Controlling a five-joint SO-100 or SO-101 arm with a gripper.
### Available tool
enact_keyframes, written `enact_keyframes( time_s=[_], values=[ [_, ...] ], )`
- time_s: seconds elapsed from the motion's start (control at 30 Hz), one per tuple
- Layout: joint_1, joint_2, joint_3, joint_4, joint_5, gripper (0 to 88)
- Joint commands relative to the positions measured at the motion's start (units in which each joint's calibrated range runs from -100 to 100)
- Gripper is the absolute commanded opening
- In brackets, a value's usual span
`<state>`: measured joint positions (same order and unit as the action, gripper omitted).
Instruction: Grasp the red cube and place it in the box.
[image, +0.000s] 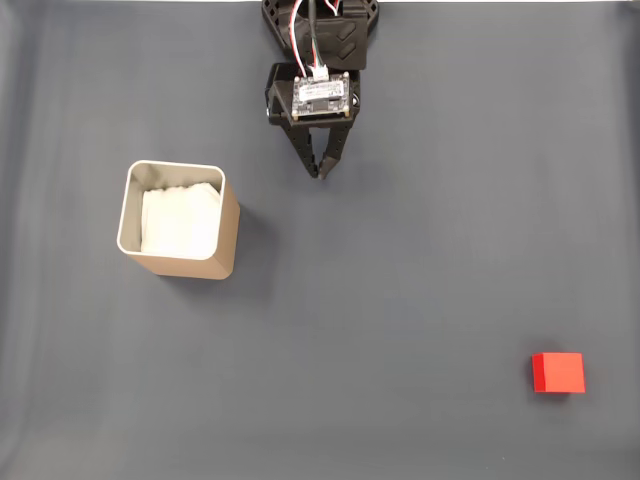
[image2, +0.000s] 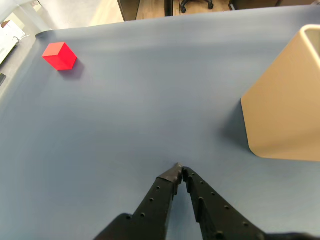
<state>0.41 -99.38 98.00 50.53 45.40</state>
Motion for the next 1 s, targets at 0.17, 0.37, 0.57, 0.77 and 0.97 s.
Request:
enact_keyframes(
  time_s=[0.17,0.37,0.57,0.77,0.97],
  values=[
    [0.1,7.7,-9.5,-6.0,-0.2,0.1],
    [-0.2,17.0,-19.1,-7.6,-1.1,0.1],
    [-0.9,28.4,-32.7,-7.4,-1.9,0.1],
    [-2.2,37.1,-42.9,-6.8,-1.2,0.1],
    [-5.1,44.0,-51.1,-3.6,0.3,0.1]
  ],
)
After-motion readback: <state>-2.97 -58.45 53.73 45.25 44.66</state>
